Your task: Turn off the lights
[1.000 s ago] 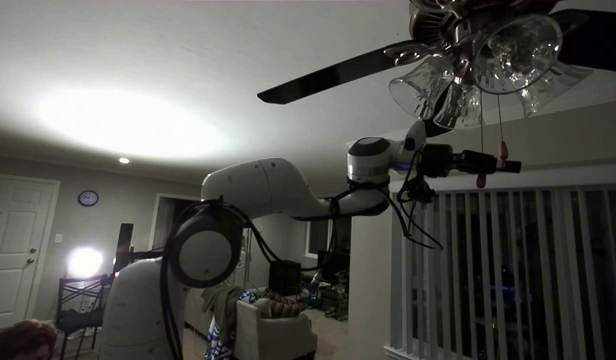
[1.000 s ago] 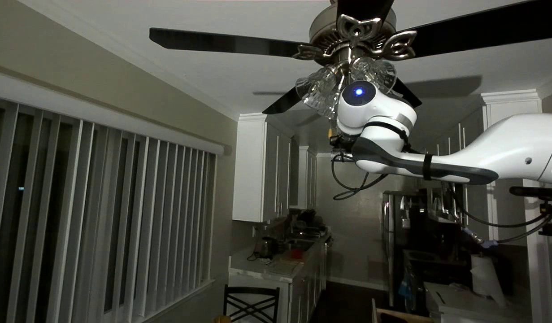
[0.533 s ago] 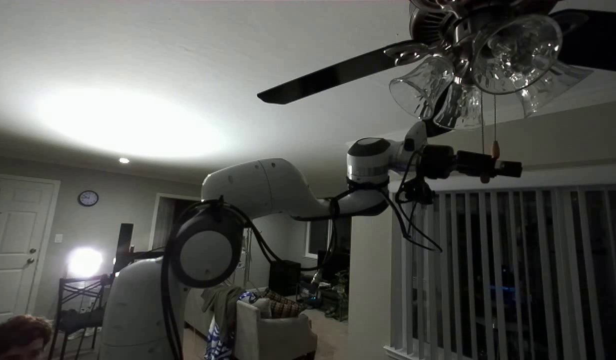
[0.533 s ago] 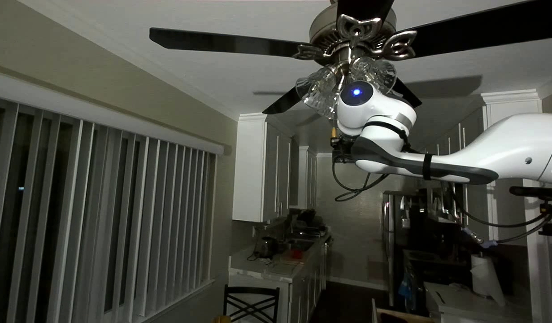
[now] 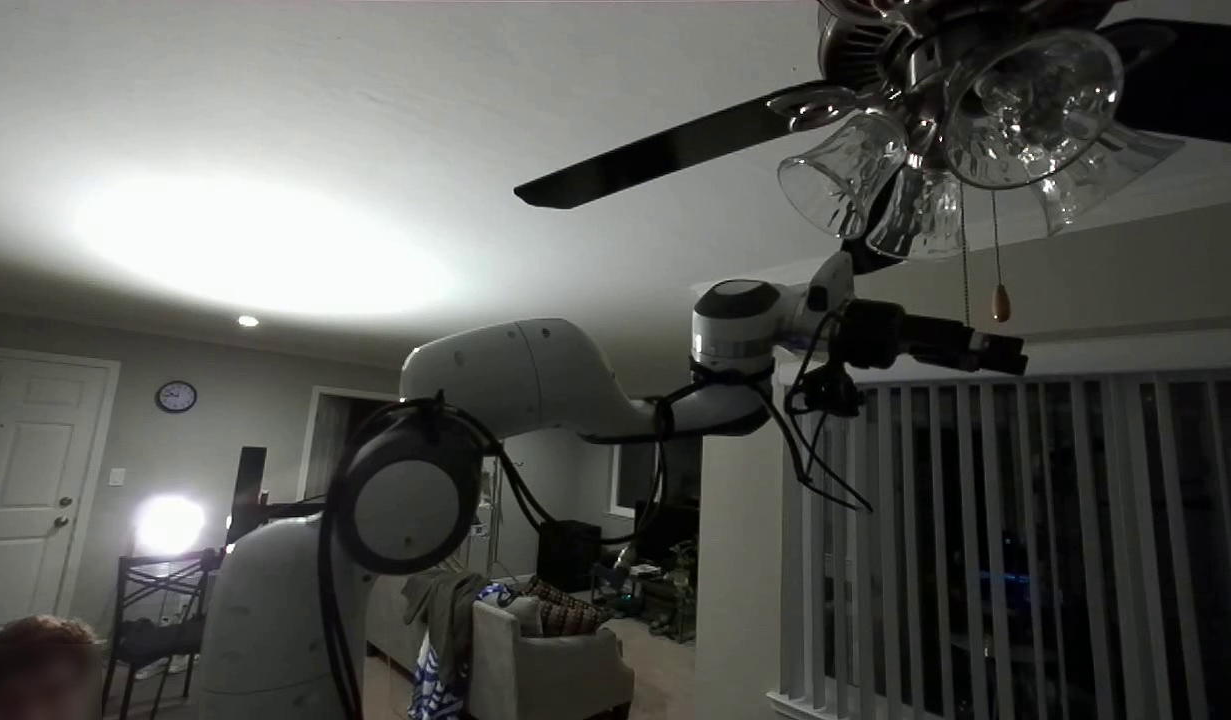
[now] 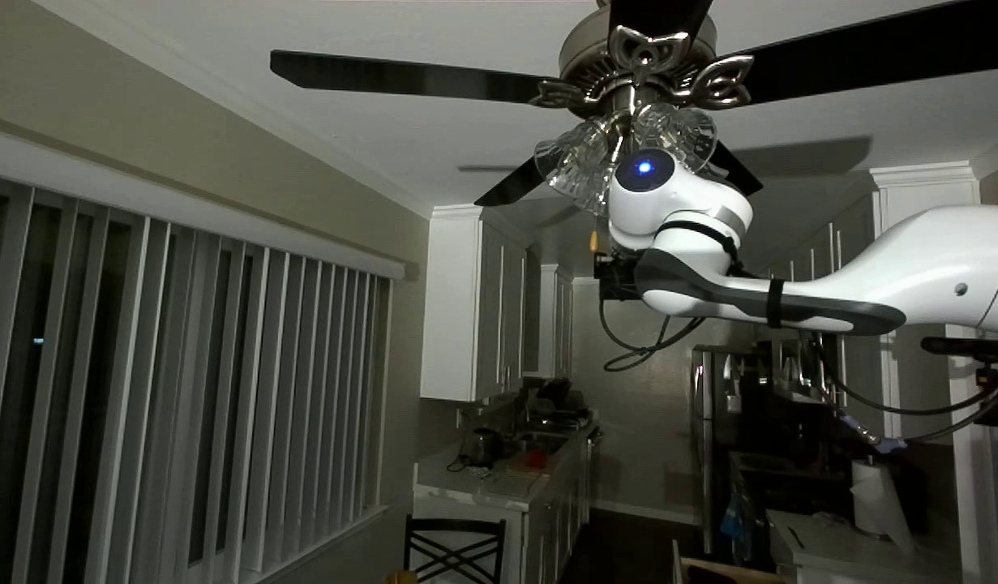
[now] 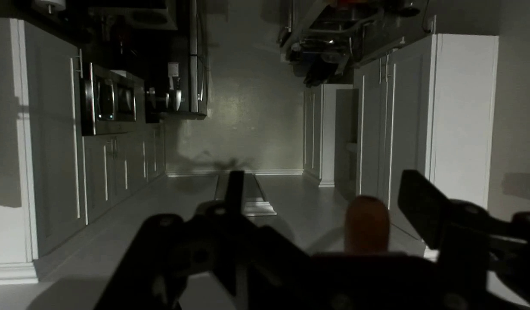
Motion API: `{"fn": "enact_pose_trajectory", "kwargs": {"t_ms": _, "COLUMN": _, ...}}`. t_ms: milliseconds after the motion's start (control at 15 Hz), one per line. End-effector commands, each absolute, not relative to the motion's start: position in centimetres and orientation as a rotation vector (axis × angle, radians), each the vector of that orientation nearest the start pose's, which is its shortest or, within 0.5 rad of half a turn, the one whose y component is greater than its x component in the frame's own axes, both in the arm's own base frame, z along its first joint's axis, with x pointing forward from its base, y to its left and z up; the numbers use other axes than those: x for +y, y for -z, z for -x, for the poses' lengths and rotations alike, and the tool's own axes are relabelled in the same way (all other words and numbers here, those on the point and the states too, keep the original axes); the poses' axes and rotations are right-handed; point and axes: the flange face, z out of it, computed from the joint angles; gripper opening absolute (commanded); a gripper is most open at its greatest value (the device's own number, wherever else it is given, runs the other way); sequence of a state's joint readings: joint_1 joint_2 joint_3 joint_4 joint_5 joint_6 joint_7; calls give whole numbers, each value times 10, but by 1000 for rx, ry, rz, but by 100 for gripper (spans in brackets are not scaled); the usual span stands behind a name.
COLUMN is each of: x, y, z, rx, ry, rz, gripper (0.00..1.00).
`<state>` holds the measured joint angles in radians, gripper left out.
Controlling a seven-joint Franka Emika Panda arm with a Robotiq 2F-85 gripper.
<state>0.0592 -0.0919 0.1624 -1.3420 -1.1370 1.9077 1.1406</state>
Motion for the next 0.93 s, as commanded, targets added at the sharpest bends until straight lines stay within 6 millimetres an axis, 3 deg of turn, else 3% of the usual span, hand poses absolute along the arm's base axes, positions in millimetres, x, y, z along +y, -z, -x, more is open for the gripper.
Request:
{"fn": "enact_pose_trajectory", "kwargs": {"t_ms": 0, "x": 62, "y": -850, "z": -499, "rx": -923, "ry": -1450, "rz": -2005, "gripper": 100}}
{"fn": "enact_pose_trajectory", "kwargs": {"t_ms": 533, "x": 68, "y": -841, "z": -487, "rx": -916, "ry": -1435, "rz": -2019, "gripper": 100}}
{"fn": "enact_pose_trajectory", "kwargs": {"t_ms": 600, "x": 68, "y": -845, "z": -499, "rx": -914, "ry": -1461, "rz": -1996, "gripper": 100}}
{"fn": "enact_pose_trajectory", "kwargs": {"t_ms": 867, "x": 68, "y": -845, "z": -500, "rx": -913, "ry": -1459, "rz": -1997, "gripper": 100}}
